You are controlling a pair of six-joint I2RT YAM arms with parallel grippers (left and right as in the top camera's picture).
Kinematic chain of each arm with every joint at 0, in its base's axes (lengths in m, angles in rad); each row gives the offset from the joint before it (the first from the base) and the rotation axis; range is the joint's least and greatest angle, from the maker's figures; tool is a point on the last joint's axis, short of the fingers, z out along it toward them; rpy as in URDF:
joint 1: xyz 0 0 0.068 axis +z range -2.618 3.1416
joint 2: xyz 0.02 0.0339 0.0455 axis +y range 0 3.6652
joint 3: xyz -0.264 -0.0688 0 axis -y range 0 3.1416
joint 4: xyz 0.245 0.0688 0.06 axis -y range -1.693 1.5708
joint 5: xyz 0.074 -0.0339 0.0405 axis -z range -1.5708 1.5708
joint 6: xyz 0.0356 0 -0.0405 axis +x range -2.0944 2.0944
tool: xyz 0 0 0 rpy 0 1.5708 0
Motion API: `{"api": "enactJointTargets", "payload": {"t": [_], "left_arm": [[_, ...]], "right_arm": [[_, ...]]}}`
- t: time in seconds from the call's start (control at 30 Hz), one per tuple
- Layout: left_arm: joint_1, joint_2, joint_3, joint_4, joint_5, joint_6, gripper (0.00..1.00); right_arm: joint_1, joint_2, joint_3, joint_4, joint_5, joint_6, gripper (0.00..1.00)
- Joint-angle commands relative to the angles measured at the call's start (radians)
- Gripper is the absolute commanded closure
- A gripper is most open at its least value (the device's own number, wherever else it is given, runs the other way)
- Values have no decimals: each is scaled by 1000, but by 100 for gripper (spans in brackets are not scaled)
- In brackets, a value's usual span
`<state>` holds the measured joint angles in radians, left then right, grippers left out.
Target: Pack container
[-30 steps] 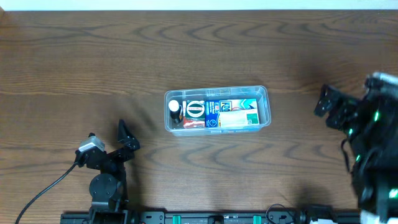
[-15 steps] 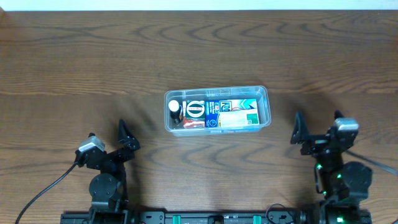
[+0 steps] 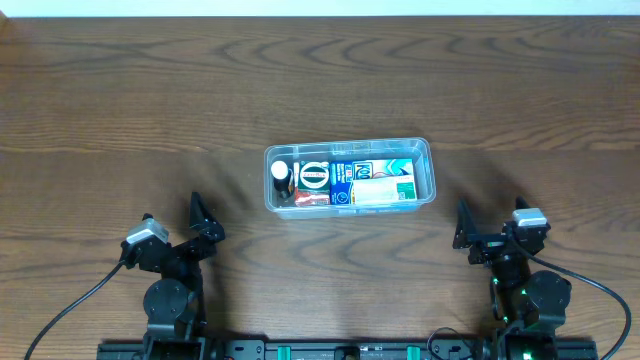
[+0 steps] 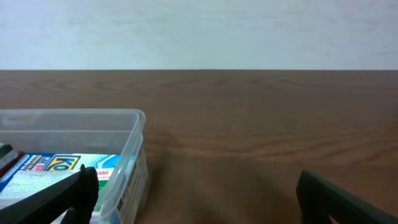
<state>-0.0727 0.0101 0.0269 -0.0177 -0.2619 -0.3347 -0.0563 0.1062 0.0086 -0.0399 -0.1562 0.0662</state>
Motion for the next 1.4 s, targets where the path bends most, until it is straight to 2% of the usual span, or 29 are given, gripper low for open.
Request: {"api": "enactJointTargets", "payload": {"t": [0.0, 0.3, 0.5, 1.37], "left_arm": [[4, -6, -23, -30, -9, 20, 2], [4, -6, -23, -30, -9, 20, 2], [4, -6, -23, -30, -9, 20, 2], [4, -6, -23, -30, -9, 20, 2]], "right_arm": [[18, -11, -3, -25, 44, -15, 1], [18, -14, -3, -27, 62, -24, 1], [18, -105, -3, -22, 62, -23, 1], [20, -101, -3, -25, 62, -23, 1]]}}
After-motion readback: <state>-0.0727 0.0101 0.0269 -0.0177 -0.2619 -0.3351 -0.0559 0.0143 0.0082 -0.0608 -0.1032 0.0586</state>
